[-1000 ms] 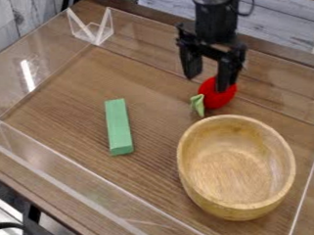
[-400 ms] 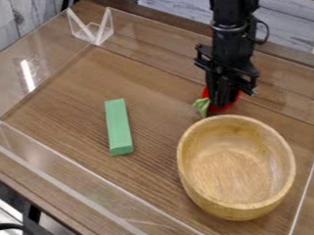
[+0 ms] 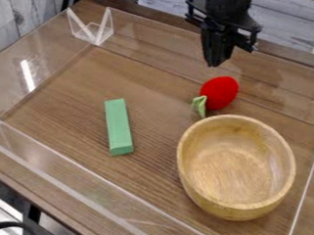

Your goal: Move the red object to the left side of the table

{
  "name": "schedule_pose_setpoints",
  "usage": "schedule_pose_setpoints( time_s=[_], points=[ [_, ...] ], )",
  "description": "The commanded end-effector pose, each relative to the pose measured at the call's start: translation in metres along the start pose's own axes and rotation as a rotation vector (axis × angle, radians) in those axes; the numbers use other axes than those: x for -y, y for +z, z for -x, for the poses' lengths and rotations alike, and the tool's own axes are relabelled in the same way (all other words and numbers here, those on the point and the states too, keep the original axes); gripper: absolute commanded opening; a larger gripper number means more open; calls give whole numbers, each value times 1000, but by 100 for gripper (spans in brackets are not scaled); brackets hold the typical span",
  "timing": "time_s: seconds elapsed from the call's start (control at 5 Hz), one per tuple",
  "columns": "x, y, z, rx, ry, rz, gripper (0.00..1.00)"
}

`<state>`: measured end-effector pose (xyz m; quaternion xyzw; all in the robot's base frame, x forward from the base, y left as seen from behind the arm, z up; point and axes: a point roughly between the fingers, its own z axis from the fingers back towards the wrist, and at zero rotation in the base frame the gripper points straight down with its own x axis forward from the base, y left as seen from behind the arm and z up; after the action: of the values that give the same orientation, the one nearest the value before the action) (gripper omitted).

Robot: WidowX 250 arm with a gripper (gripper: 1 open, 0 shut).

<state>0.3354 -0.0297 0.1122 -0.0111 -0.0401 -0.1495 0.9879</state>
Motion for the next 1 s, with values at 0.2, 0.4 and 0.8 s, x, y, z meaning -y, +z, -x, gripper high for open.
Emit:
schedule_pose_setpoints(
  time_s=[0.2, 0.4, 0.8],
  points=[
    [-11, -26, -3, 27, 52, -3, 0],
    [-33, -8, 4, 64, 108, -25, 0],
    [-50, -11, 13, 79, 175, -33, 100]
  ],
)
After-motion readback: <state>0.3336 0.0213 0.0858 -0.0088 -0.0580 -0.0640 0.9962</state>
